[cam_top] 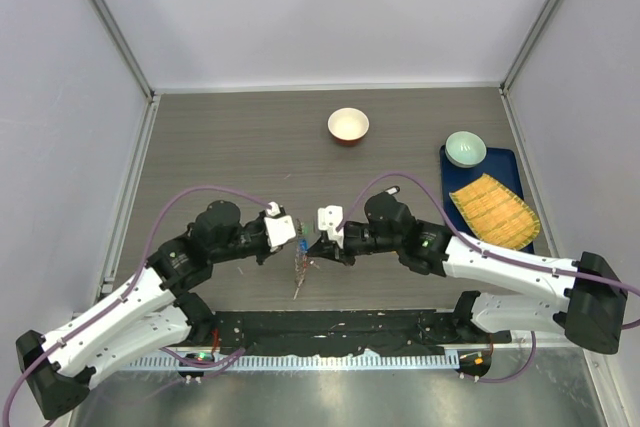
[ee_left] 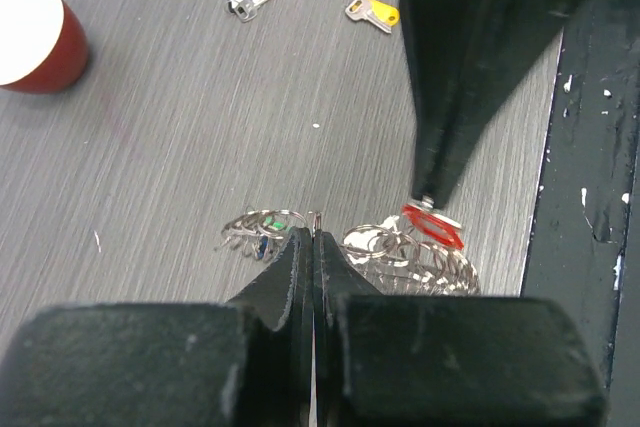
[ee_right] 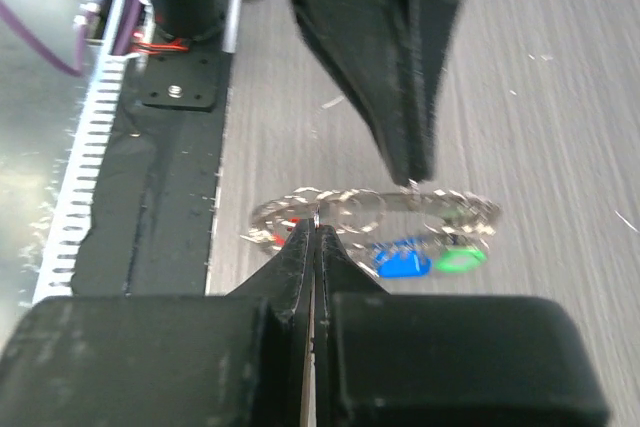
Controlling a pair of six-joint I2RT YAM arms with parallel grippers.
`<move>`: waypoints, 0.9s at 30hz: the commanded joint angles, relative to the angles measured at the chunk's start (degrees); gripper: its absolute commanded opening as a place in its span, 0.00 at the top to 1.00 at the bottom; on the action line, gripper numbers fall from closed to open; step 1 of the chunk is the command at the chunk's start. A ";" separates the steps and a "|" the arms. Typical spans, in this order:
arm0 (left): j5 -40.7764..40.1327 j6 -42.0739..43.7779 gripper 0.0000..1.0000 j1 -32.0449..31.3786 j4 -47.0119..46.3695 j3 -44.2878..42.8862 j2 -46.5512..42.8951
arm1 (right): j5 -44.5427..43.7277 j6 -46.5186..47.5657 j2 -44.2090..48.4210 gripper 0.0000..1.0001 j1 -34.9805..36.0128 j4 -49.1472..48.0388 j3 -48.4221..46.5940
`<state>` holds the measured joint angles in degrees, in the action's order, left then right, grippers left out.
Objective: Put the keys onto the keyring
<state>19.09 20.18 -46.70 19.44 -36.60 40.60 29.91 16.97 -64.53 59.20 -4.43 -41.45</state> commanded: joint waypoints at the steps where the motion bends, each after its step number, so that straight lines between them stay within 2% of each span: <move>1: 2.43 1.26 1.00 0.20 -4.32 0.30 -2.19 | -11.35 0.25 2.21 0.99 0.13 0.47 -0.74; 4: 4.28 1.44 1.00 0.20 -4.15 0.30 -2.72 | -12.86 1.75 3.01 0.99 0.04 0.64 -0.47; 13: 6.66 1.52 1.00 0.29 -4.41 0.30 -2.02 | -9.52 5.09 2.22 0.99 0.13 -1.55 0.76; 27: 8.86 1.26 1.00 0.55 -4.59 0.12 -1.14 | -8.12 6.05 1.69 0.99 0.13 -2.78 0.85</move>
<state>26.11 21.26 -46.48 19.51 -35.79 39.70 20.36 22.33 -63.37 59.13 -3.51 -39.83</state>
